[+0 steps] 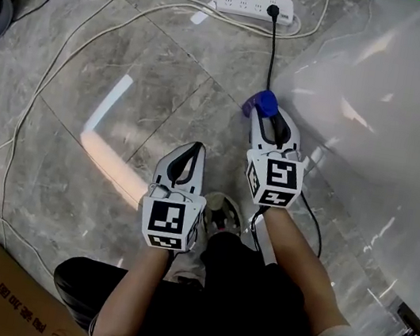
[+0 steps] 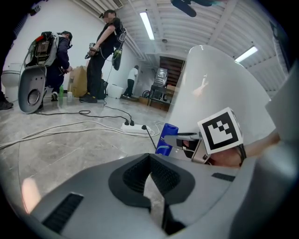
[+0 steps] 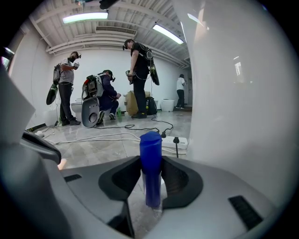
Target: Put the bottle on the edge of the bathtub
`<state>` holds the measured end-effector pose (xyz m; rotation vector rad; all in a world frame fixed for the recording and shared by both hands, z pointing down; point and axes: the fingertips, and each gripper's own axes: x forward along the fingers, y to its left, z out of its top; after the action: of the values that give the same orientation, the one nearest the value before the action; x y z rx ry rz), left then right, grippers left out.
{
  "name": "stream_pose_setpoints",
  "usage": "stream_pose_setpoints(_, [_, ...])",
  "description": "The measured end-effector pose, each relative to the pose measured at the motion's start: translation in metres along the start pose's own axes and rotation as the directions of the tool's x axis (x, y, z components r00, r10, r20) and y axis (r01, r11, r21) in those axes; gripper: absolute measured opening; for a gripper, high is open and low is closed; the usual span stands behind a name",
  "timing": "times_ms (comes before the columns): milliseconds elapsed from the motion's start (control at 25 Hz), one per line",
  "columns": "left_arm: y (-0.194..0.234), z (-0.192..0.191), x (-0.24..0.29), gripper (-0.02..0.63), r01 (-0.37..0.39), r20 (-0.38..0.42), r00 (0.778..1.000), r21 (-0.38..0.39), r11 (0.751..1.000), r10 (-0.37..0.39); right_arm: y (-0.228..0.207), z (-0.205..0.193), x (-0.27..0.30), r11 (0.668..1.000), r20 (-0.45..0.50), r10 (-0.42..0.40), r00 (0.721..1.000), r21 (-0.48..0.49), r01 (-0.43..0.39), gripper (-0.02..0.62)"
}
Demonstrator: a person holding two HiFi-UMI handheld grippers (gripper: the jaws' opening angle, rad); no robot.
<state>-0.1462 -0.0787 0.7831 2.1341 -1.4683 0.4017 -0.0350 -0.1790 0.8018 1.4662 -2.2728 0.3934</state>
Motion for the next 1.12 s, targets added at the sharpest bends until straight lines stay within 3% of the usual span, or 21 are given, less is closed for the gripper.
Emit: stream_pose_setpoints(1120, [-0.0008,-0.0053,-0.0042,0.011,0.033,-0.005,0.999,-0.026,0.999,-0.034,-0.002,-0.0063,0.0021,0.999,-0.006,-0.046,0.999,0.009,0.046,0.146])
